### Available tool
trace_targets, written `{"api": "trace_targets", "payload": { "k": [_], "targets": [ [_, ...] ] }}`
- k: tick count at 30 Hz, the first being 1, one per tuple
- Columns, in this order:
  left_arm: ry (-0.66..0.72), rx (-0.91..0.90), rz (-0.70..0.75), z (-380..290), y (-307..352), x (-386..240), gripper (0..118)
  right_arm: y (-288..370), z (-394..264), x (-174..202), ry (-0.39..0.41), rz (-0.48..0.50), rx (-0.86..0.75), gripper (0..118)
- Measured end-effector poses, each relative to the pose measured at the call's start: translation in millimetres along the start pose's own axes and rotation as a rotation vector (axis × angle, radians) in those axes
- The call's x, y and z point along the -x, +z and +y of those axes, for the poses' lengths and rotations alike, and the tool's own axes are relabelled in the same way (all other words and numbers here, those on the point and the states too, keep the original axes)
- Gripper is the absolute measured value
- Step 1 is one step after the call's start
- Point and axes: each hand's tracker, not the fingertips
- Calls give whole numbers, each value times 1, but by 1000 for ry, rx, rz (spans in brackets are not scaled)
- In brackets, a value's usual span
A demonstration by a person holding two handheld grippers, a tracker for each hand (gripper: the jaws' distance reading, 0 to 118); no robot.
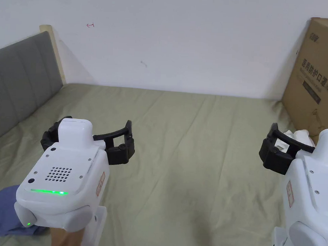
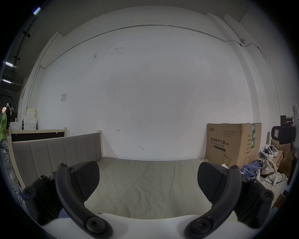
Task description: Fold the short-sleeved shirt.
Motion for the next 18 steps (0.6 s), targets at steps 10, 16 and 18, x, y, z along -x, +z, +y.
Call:
{"api": "trace_targets", "payload": {
  "k": [10, 16, 18],
  "targets": [
    [-5, -6, -5, 1, 2, 0, 118, 1, -2, -2, -11, 17, 10, 118],
    [-7, -4, -3, 0, 3, 0, 118, 2, -2, -3, -10, 21, 15, 118],
    [-8, -2, -4, -1, 3, 0, 118, 2, -2, -3, -10, 20, 14, 118]
  ]
}}
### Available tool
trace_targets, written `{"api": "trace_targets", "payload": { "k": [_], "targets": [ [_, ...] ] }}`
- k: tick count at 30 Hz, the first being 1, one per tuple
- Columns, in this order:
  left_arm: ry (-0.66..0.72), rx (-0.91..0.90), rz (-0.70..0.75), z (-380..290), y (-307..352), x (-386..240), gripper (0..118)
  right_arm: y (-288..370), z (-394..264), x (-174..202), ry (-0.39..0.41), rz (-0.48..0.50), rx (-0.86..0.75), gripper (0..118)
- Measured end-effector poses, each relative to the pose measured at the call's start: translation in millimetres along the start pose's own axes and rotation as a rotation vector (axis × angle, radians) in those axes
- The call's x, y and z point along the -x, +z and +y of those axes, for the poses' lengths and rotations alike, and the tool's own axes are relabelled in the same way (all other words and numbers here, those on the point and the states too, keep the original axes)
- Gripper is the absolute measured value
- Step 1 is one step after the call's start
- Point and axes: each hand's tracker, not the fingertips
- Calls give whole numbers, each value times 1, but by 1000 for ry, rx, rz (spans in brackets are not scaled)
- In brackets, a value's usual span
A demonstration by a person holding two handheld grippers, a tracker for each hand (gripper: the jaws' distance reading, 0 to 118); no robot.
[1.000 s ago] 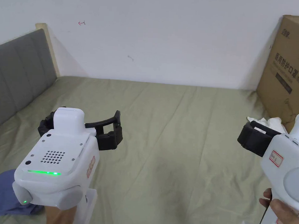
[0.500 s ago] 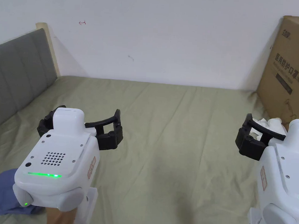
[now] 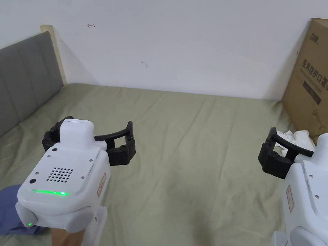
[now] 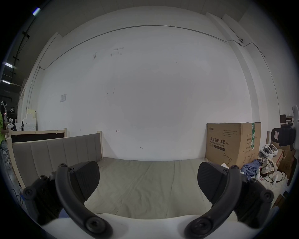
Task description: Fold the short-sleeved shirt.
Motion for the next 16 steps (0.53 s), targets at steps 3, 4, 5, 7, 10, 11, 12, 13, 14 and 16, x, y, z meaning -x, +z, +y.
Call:
{"api": "trace_targets", "payload": {
  "k": [3, 4, 5, 7, 10, 11, 12, 13, 14, 16],
  "targets": [
    [-5, 1, 0, 0, 0, 0, 118, 0, 0, 0, 3, 1, 2, 118],
    [-6, 1, 0, 0, 0, 0, 118, 0, 0, 0, 4, 2, 2, 118],
    [-6, 1, -1, 0, 0, 0, 118, 0, 0, 0, 4, 1, 2, 118],
    [-10, 0, 0, 0, 0, -1, 118, 0, 1, 0, 4, 4, 4, 118],
    [-13, 0, -1, 0, 0, -1, 118, 1, 1, 0, 6, 8, 2, 118],
    [-13, 2, -2, 0, 0, -1, 118, 1, 1, 1, 7, 7, 1, 118],
    [-13, 2, -2, 0, 0, -2, 118, 1, 1, 1, 9, 7, 1, 118],
    [-13, 3, -1, 0, 0, -2, 118, 1, 0, 1, 10, 7, 1, 118],
    [-14, 3, -2, -1, 1, -2, 118, 1, 0, 1, 11, 7, 2, 118],
    [-14, 7, -2, -1, 1, -2, 118, 1, 0, 1, 11, 9, 4, 118]
  ]
}}
